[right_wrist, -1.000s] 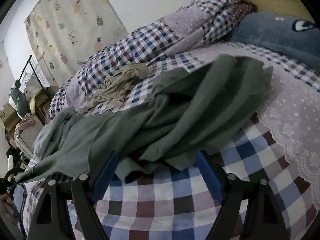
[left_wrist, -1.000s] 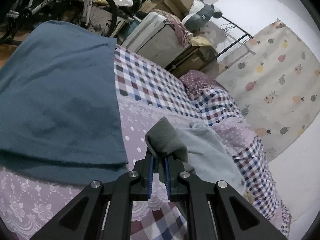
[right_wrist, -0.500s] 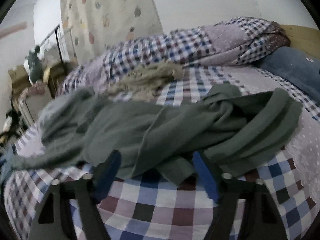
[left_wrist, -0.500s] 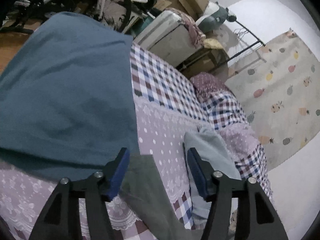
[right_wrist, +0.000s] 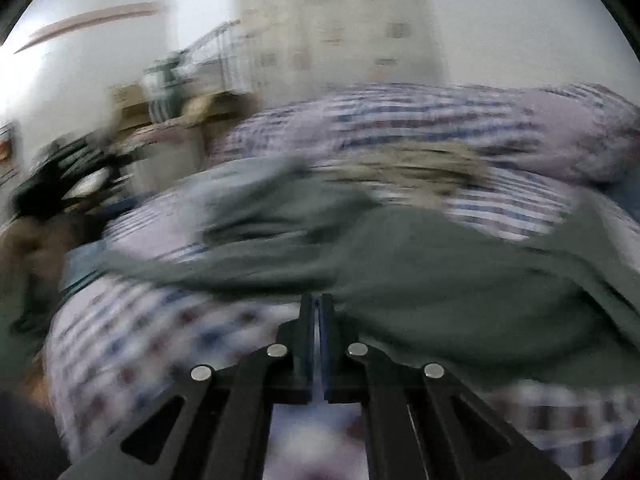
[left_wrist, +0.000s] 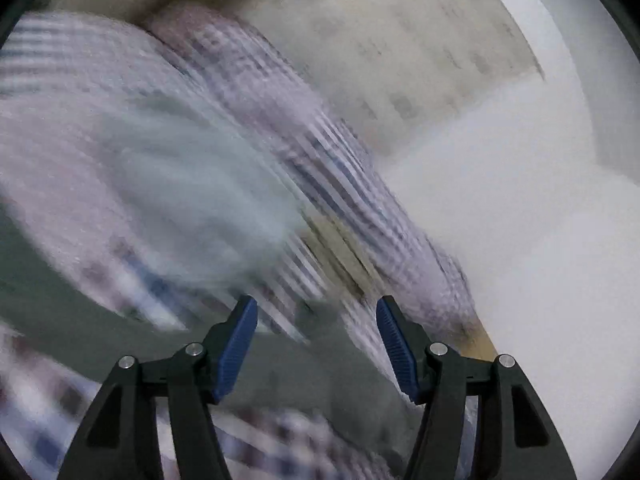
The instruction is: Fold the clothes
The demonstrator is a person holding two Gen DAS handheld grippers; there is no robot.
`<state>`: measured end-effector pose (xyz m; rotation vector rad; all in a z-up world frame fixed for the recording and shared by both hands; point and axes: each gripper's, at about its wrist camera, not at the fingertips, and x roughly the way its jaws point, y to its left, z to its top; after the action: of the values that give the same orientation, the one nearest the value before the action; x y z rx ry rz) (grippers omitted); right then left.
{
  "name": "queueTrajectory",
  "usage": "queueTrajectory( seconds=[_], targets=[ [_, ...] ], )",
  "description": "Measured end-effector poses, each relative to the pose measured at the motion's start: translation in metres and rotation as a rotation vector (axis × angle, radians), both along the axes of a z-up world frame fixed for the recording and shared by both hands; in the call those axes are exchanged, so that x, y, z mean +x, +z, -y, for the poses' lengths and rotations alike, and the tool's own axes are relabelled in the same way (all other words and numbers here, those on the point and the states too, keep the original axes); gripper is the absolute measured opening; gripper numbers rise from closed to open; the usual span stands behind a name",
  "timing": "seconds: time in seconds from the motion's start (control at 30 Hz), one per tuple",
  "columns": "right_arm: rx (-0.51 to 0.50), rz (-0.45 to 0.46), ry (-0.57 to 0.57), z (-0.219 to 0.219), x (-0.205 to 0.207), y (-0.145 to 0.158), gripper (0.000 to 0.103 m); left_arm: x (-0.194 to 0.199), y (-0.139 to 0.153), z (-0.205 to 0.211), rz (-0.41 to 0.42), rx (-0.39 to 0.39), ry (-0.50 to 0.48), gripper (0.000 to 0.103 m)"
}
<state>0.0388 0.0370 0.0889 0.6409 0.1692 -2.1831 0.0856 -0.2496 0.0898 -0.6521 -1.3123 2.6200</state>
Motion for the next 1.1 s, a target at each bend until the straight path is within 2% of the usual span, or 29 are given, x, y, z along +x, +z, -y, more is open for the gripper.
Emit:
queueTrajectory(
  seconds=[0.07,0.1,0.23,0.33,0.4,0.47,0.57,0.67,0.77,0.9,1.03,1.1],
  targets=[
    [0.03,-0.011,0.161,0.023,0.032,-0.003,0.0,-0.021,-0.003,-0.033,0.017,-0.027,-0.173,0.065],
    [0.051,-0.023,0.227,0.033,0.047,-0.005,0.0,-0.027,-0.004,-0.047,0.027,-0.054,-0.226,0.065],
    [0.164,-0.134,0.318,0.041,0.086,-0.016,0.0,-0.04,-0.01,-0.092,0.078,-0.177,-0.325,0.065],
    [0.195,-0.171,0.233,0.022,0.073,-0.017,0.007,-0.043,-0.014,-0.103,0.104,-0.211,-0.305,0.065],
    [0.232,-0.212,0.145,0.006,0.056,-0.016,0.027,-0.041,-0.017,-0.096,0.108,-0.187,-0.267,0.065],
    [0.285,-0.277,0.002,-0.021,0.031,-0.016,0.044,-0.039,-0.017,-0.091,0.106,-0.169,-0.235,0.065],
    [0.355,-0.351,-0.214,-0.062,-0.005,-0.014,0.049,-0.037,-0.015,-0.09,0.097,-0.181,-0.213,0.066],
    [0.4,-0.353,-0.367,-0.09,-0.03,-0.013,0.053,-0.043,-0.018,-0.096,0.103,-0.199,-0.213,0.068],
    [0.463,-0.353,-0.414,-0.098,-0.042,-0.02,0.057,-0.048,-0.024,-0.101,0.12,-0.199,-0.23,0.068],
    [0.555,-0.376,-0.387,-0.08,-0.051,-0.034,0.058,-0.051,-0.027,-0.107,0.134,-0.205,-0.252,0.068],
    [0.663,-0.415,-0.431,-0.078,-0.057,-0.05,0.058,-0.05,-0.029,-0.112,0.138,-0.212,-0.272,0.068],
    [0.687,-0.415,-0.474,-0.082,-0.061,-0.054,0.054,-0.049,-0.03,-0.115,0.14,-0.214,-0.281,0.068]
  ],
)
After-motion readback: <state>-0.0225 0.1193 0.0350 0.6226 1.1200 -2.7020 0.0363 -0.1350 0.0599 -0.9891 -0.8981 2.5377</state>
